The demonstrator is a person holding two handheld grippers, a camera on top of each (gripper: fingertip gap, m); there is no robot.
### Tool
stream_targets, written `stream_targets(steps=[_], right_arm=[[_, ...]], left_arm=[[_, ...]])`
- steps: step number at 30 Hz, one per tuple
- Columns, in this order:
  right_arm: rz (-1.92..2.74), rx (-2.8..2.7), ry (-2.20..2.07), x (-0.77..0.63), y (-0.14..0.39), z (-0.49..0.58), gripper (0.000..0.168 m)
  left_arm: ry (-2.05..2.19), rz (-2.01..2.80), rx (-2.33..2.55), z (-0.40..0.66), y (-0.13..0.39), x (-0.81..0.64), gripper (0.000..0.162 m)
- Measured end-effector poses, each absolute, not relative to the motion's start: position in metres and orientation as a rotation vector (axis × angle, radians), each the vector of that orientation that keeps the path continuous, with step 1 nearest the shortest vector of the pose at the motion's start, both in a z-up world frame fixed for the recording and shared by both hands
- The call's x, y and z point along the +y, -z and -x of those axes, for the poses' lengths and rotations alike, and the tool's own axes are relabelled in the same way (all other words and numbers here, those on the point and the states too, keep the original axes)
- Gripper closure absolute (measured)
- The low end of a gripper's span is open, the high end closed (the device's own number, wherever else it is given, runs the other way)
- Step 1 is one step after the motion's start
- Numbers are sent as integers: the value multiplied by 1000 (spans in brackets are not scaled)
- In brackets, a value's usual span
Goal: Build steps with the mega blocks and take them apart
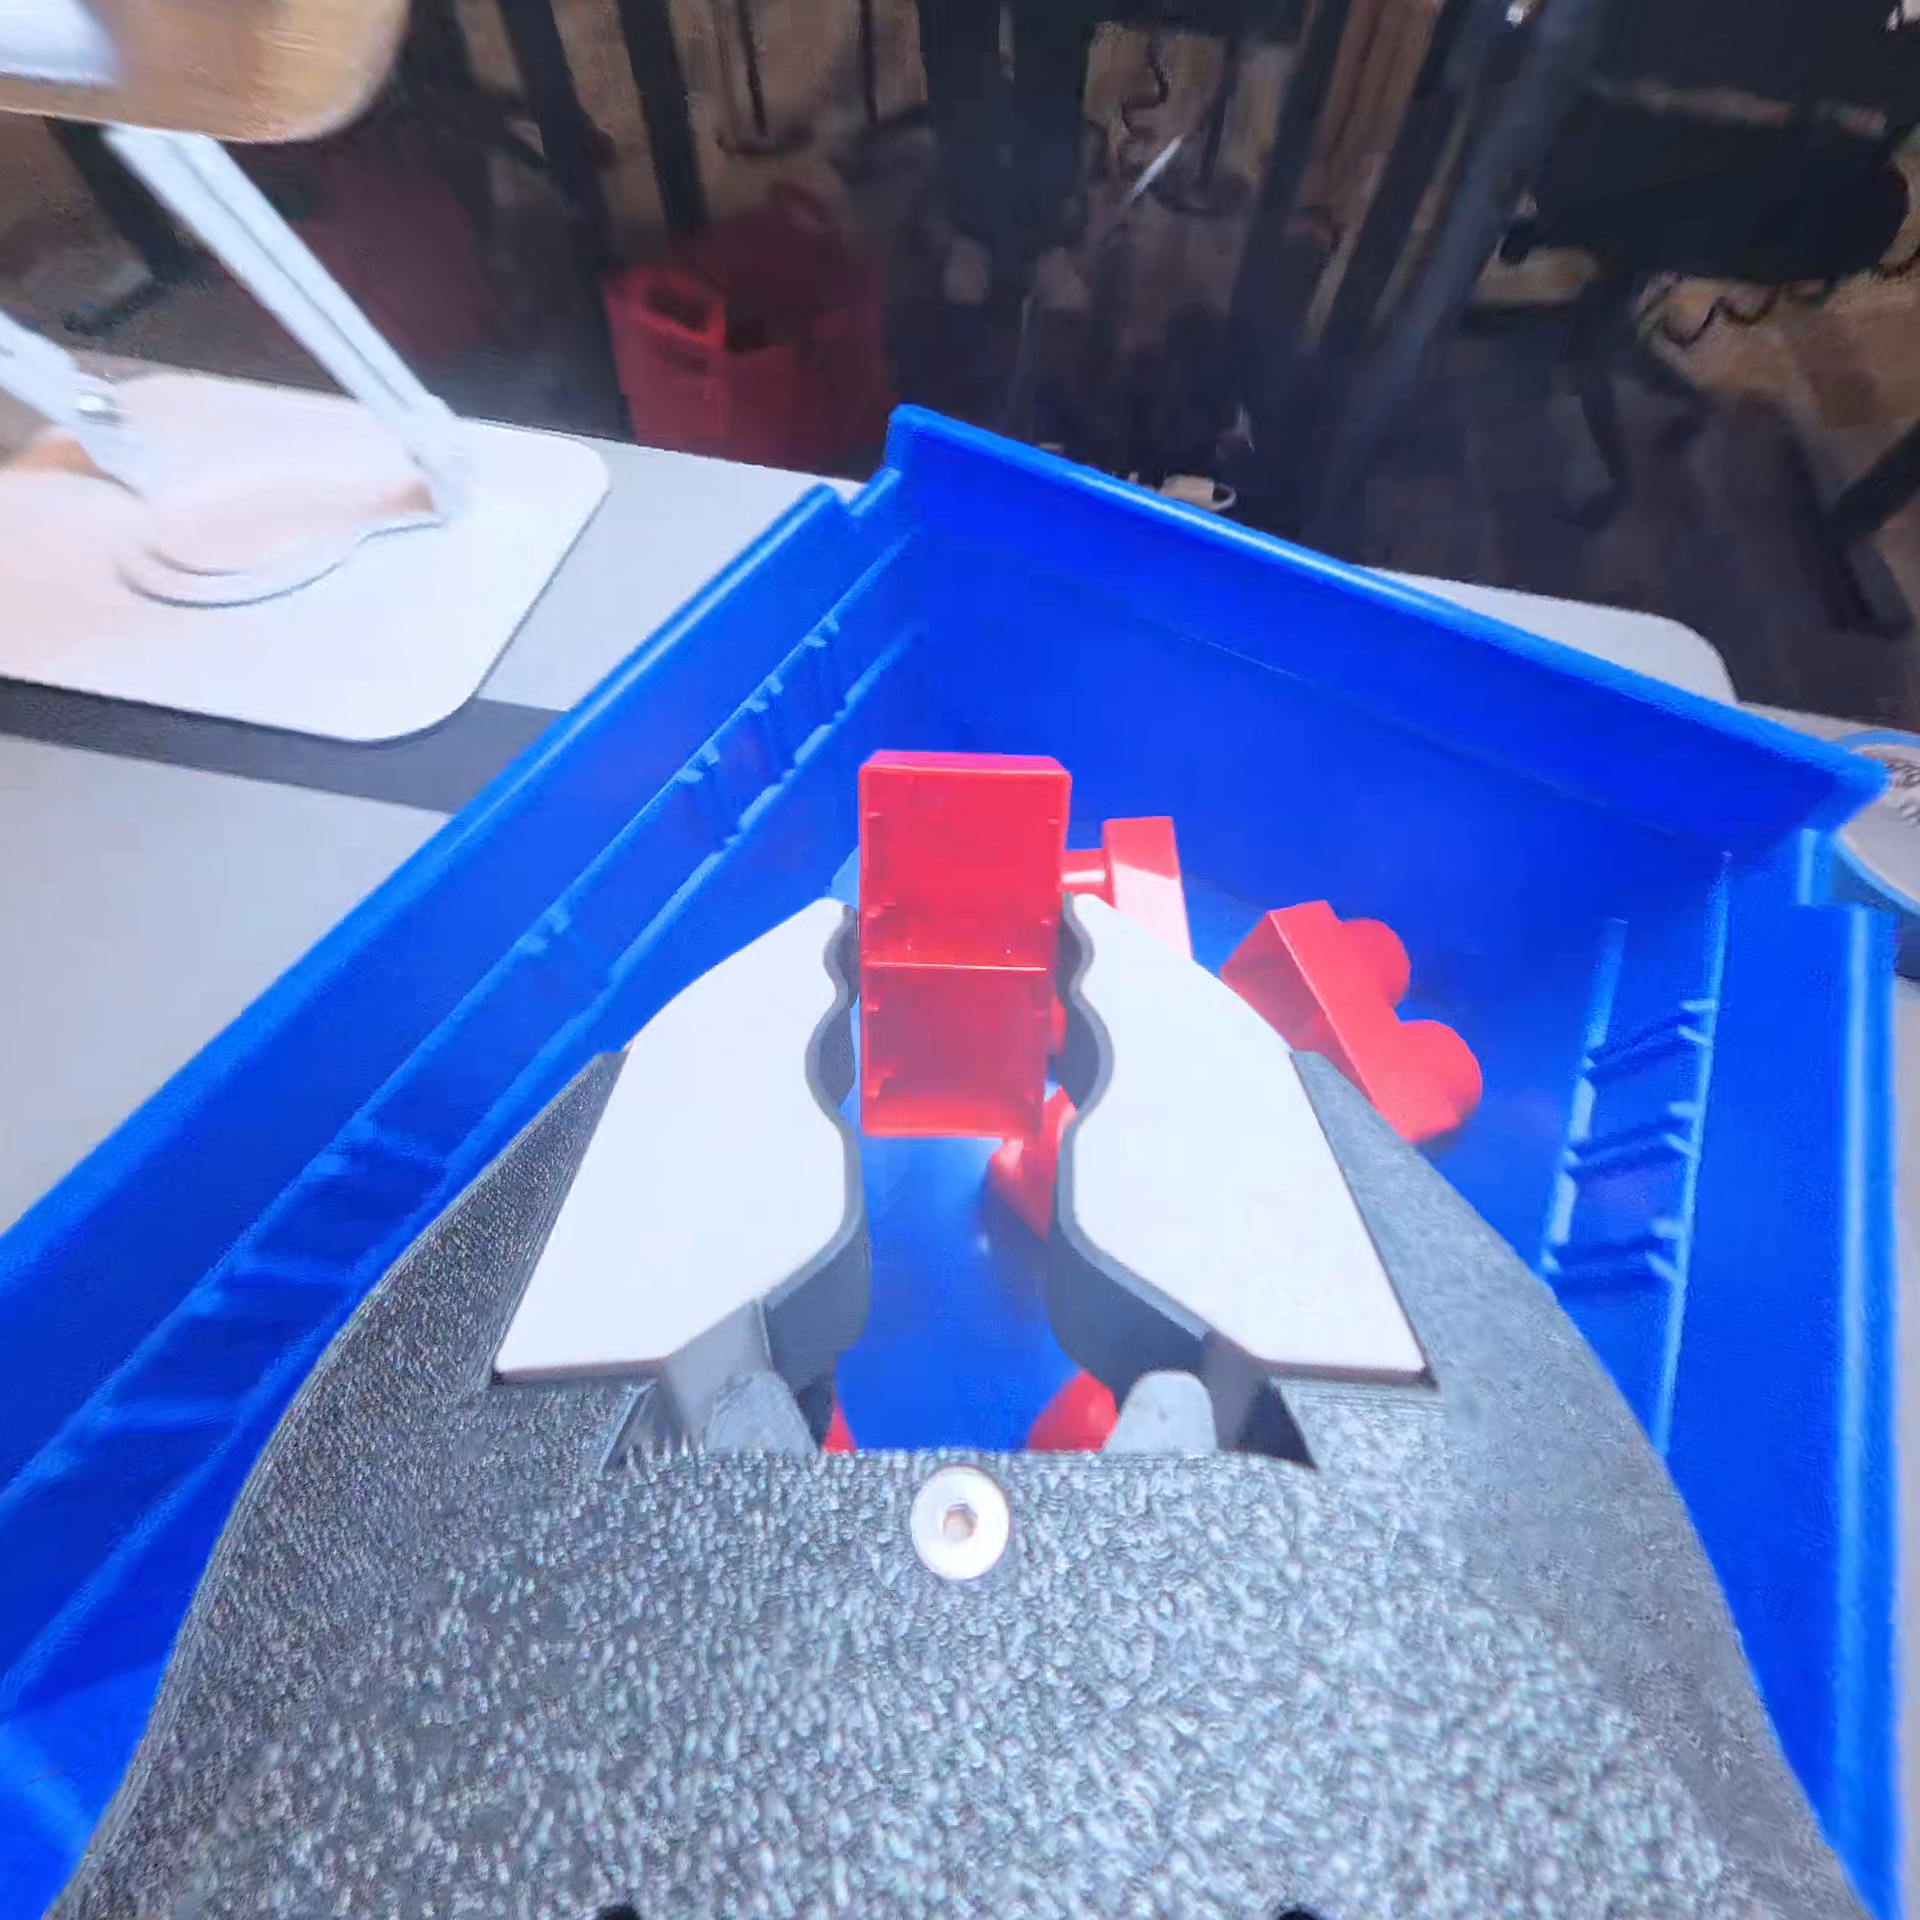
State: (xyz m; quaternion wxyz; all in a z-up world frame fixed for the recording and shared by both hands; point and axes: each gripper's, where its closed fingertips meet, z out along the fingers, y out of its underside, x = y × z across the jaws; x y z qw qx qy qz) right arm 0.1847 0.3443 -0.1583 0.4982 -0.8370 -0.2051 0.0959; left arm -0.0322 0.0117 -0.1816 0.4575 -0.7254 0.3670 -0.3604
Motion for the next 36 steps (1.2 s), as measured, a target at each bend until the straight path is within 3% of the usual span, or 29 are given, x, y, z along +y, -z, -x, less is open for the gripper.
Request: stream_targets(steps=[7,14,21,24,32,36], right_arm=[[1892,-429,-352,383,135,-164,119],[1491,-1053,-691,222,74,-67,118],[1322,-1886,-724,17,152,4,110],[1292,-1997,-635,-8,181,19,134],[1571,-1358,-376,129,112,-48,134],[1987,-965,23,221,138,-165,133]], left_arm=[[841,1778,931,34,187,14,129],[864,1778,906,35,189,19,129],[732,1706,1068,21,189,5,129],[682,1644,1131,13,184,-6,129],[565,1506,791,61,126,29,124],[569,1536,788,60,131,30,123]])
